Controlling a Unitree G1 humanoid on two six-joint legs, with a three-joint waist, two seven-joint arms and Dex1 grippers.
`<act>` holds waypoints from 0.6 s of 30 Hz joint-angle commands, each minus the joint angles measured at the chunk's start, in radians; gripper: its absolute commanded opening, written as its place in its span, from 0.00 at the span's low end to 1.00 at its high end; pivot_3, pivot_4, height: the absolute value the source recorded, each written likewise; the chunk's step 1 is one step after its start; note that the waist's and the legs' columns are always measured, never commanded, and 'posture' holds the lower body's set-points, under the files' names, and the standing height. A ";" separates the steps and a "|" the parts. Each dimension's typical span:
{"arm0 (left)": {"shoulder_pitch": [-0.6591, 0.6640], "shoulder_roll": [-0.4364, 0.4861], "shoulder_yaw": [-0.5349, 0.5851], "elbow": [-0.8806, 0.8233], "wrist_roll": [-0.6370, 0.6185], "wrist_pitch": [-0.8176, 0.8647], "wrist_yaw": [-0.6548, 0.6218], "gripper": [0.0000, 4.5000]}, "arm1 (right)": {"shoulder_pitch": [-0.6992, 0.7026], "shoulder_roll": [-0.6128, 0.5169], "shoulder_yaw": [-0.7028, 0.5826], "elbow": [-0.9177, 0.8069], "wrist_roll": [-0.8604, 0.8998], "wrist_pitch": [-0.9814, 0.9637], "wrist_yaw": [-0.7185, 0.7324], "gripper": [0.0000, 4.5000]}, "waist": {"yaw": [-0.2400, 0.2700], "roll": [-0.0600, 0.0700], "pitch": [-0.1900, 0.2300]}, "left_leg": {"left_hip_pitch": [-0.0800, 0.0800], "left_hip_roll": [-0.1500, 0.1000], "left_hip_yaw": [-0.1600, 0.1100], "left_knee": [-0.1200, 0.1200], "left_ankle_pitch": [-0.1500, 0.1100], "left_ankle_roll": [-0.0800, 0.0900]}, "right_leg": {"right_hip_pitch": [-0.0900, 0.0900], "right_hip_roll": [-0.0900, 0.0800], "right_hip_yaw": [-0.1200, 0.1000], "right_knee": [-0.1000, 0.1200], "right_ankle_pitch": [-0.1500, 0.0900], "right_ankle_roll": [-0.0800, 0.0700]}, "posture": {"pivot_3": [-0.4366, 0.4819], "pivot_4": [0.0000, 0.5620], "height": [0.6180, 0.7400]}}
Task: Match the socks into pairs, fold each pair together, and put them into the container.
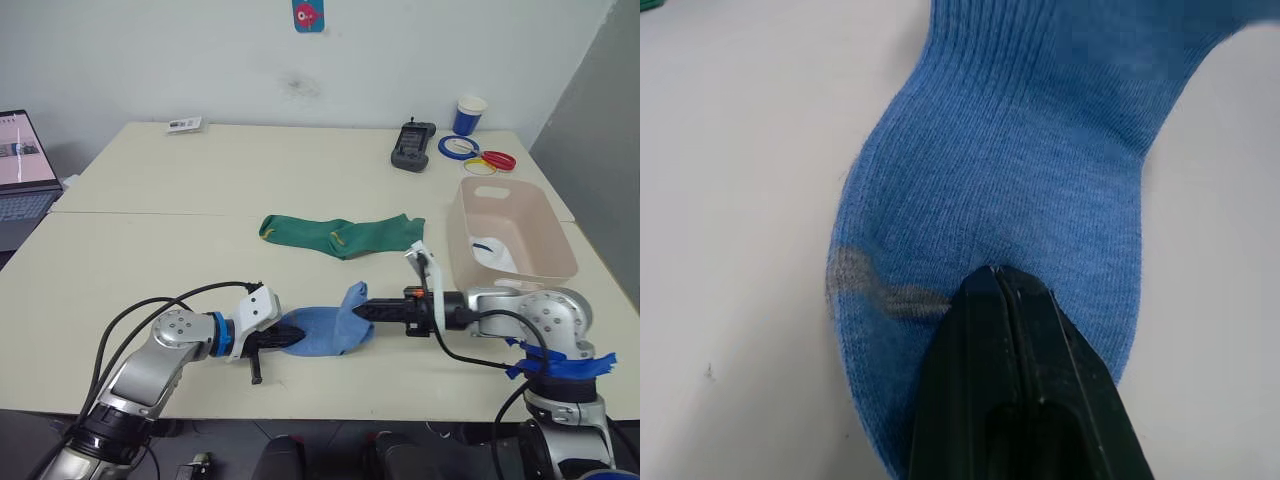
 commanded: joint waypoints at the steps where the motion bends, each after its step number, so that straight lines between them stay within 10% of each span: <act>1: 0.009 -0.009 -0.032 0.036 0.023 0.038 0.011 0.00 | -0.030 0.032 0.065 0.022 -0.036 -0.058 -0.003 0.01 | 0.000 0.000 0.000 | 0.000 0.000 0.000 0.000 0.000 0.000 | 0.000 0.000 0.000 0.000 0.000 0.000 | 0.48 0.27 1.00; 14: 0.009 -0.009 -0.019 0.029 0.027 0.050 0.022 0.00 | -0.104 0.112 0.212 0.161 -0.133 -0.202 0.065 0.01 | 0.000 0.000 0.000 | 0.000 0.000 -0.001 0.000 0.000 0.000 | 0.000 0.000 -0.001 0.000 0.000 0.000 | 0.48 0.27 1.00; 18: 0.007 -0.007 -0.015 0.031 0.028 0.049 0.024 0.00 | -0.107 0.112 0.200 0.168 -0.122 -0.217 0.091 0.26 | 0.000 0.000 0.000 | 0.000 0.000 -0.001 0.000 0.000 0.000 | 0.000 0.000 -0.001 0.000 0.000 0.000 | 0.48 0.27 1.00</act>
